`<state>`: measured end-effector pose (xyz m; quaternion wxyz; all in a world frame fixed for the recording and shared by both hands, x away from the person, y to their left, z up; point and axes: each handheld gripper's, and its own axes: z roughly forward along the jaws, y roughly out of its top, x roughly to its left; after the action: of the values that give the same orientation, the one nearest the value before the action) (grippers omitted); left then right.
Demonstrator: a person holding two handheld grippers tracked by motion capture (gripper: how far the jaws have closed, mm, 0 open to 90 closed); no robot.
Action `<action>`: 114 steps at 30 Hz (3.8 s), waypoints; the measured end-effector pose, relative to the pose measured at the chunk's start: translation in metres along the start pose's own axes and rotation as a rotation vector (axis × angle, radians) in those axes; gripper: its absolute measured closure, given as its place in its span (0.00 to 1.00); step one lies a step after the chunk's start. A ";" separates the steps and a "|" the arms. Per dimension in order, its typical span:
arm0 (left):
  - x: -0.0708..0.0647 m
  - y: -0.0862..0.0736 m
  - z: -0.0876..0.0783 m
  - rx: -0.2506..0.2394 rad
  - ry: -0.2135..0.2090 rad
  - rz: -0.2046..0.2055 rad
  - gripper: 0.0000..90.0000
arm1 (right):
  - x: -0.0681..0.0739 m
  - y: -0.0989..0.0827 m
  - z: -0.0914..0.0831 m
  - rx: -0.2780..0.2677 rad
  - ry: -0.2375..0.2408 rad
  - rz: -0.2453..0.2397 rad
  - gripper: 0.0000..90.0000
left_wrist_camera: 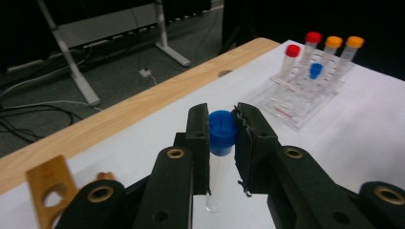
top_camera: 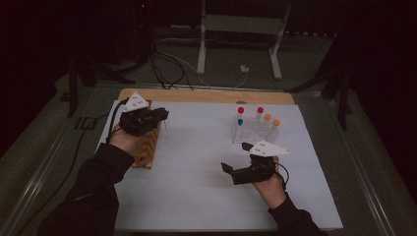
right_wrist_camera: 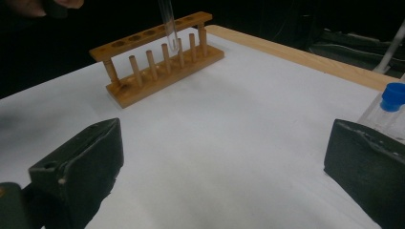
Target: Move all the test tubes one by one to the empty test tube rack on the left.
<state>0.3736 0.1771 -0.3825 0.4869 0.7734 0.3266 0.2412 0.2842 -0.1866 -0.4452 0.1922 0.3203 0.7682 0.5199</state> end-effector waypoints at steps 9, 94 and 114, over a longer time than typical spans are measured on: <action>0.020 0.009 0.001 0.000 0.061 -0.005 0.86 | 0.001 0.000 0.000 0.003 0.008 -0.001 0.00; 0.053 -0.036 -0.004 0.056 0.114 -0.185 0.03 | -0.021 0.015 -0.008 -0.024 -0.017 0.014 0.00; -0.046 -0.067 -0.027 0.034 -0.155 -0.067 0.02 | -0.057 0.010 0.024 0.057 -0.185 0.053 0.11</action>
<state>0.3060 0.1806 -0.4348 0.5053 0.7864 0.3179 0.1585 0.3431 -0.2075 -0.4474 0.2393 0.3925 0.7528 0.4712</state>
